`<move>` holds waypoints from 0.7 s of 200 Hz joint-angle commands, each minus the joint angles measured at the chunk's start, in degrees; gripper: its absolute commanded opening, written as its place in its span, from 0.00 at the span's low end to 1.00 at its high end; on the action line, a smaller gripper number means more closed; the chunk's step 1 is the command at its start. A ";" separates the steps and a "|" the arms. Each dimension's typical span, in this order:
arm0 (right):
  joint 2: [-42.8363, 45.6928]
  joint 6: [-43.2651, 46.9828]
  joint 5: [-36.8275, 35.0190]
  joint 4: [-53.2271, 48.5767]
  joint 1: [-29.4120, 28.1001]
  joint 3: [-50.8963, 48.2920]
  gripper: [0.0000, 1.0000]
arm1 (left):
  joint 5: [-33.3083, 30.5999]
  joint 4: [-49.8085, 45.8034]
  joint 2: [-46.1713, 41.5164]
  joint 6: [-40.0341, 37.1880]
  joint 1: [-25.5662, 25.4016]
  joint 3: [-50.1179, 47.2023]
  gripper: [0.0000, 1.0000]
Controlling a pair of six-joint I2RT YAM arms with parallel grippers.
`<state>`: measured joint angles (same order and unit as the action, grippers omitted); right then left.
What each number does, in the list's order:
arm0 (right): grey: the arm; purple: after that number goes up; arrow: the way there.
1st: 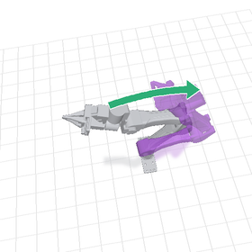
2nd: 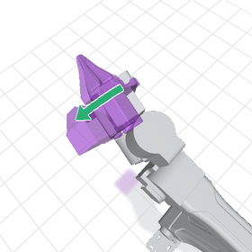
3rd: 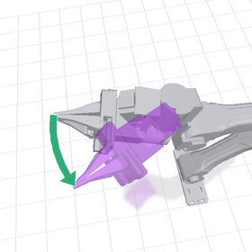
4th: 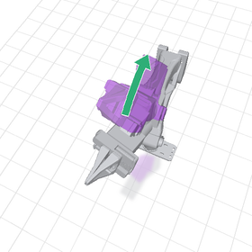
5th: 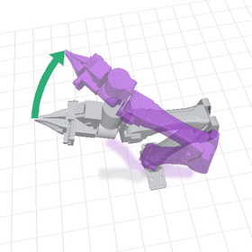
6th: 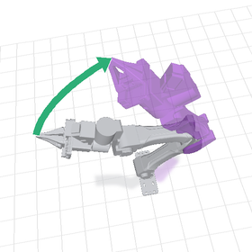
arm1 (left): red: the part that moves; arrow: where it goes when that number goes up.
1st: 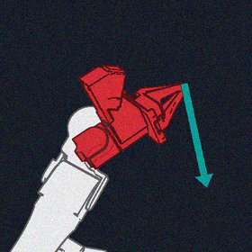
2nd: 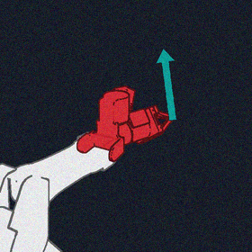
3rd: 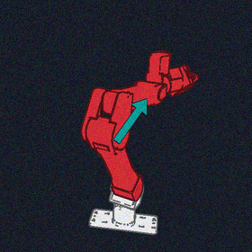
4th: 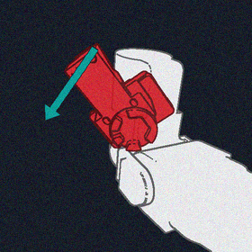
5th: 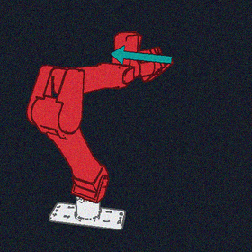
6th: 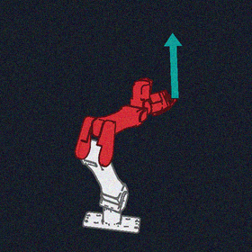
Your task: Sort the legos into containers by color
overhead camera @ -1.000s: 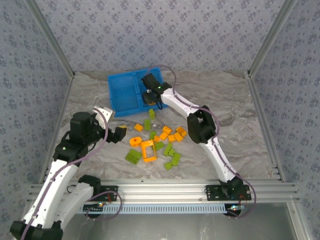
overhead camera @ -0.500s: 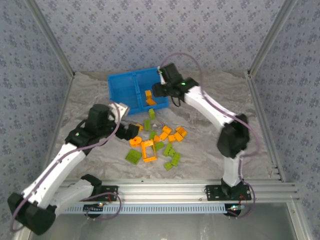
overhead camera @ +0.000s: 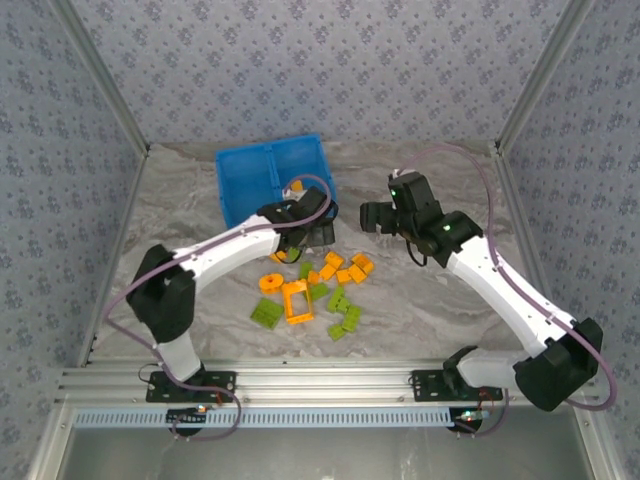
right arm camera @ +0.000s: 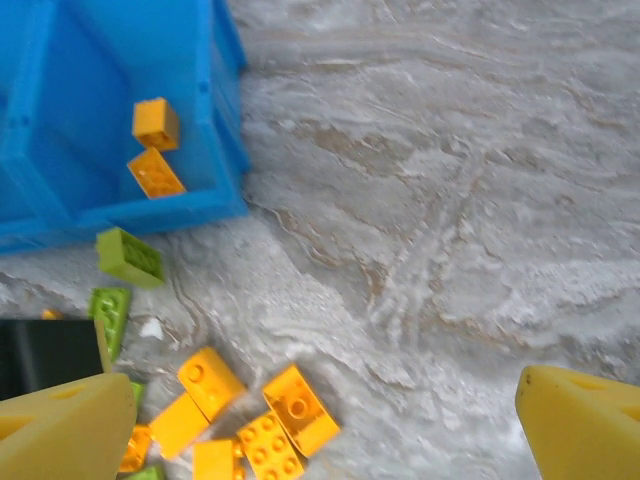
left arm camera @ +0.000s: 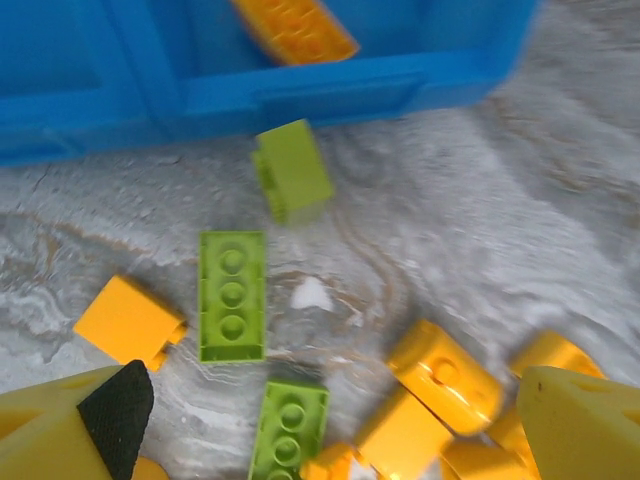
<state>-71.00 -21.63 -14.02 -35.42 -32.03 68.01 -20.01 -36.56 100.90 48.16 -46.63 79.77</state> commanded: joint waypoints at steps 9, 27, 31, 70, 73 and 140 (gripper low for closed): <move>4.77 -0.64 -2.33 -3.45 0.33 -2.55 1.00 | -8.29 -0.57 4.29 7.40 0.01 4.61 0.96; 6.40 -0.56 -2.34 -3.06 0.58 -3.22 1.00 | -9.02 0.05 7.85 7.91 0.69 6.80 0.95; 6.69 -0.56 -2.24 -2.99 0.65 -3.36 1.00 | -9.04 0.11 8.57 7.90 0.86 7.30 0.94; 8.39 -0.96 -2.07 -2.66 0.82 -4.76 1.00 | -10.55 0.53 12.93 8.79 2.28 10.24 0.81; 8.39 -1.06 -1.99 -2.56 0.80 -4.91 1.00 | -10.31 0.70 13.16 8.67 2.45 10.38 0.81; 8.97 -2.84 -0.64 -3.05 0.83 -7.02 1.00 | -7.84 1.64 17.84 6.51 3.56 12.54 0.62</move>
<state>-63.20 -23.09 -14.57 -37.71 -31.46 60.93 -27.86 -34.76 116.90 55.29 -43.13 90.13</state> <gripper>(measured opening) 0.998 0.647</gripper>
